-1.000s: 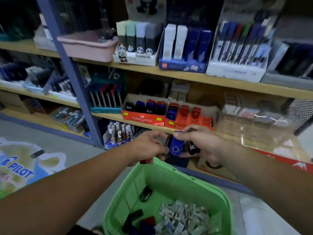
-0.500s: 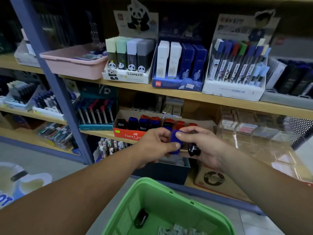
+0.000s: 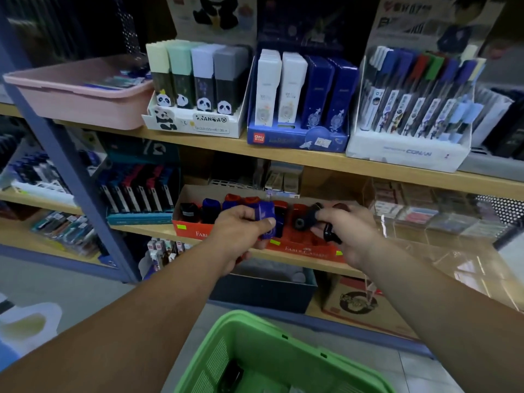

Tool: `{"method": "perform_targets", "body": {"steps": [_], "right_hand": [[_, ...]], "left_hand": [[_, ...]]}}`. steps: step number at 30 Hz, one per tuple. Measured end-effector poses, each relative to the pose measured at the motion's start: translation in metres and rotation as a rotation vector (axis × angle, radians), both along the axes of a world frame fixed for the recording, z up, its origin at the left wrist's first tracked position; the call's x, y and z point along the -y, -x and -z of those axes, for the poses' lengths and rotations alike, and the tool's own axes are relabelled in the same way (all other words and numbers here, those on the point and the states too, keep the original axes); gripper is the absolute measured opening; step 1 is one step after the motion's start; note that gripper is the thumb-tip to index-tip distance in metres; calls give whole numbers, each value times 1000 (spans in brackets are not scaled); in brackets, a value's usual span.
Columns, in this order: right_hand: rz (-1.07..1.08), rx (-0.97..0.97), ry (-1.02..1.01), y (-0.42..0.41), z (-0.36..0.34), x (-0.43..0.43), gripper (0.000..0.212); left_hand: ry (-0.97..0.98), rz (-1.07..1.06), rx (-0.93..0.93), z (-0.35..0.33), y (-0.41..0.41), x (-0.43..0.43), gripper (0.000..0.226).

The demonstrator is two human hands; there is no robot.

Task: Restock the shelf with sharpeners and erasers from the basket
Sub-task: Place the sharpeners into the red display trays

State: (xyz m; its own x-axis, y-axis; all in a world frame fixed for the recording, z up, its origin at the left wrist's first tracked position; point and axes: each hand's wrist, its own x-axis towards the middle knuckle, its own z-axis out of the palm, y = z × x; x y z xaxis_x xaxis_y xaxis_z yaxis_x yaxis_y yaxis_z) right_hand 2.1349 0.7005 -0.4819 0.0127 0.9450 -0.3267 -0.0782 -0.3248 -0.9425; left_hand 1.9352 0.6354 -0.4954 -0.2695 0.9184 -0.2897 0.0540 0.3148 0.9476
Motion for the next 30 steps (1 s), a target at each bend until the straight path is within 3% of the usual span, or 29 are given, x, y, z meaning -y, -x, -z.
{"method": "perform_targets", "body": {"steps": [7,15,18,21,22,25,30], "right_hand": [[-164,504,-260,13,7,-25,21],[-500,994,-433,9,30,-45,31],[-419,898,-515,8,23,-47,34],[-439,444,-306,5,5,-40,26],[-498,387,-252,5,-1,-35,25],[-566,433,-265,4,-4,-24,20],[-339,512,-309,-5,-2,-23,16]], "left_hand": [[10,-4,-39,14,-1,-12,44],[-76,16,-124,17,-9,-14,36],[-76,60,-143,15,-13,-12,35],[-92,89,-160,14,-14,-13,34],[-100,96,-163,13,-15,-13,34],[-109,140,-180,10,-17,-13,33],[43,155,-92,3,-10,-8,32]]}}
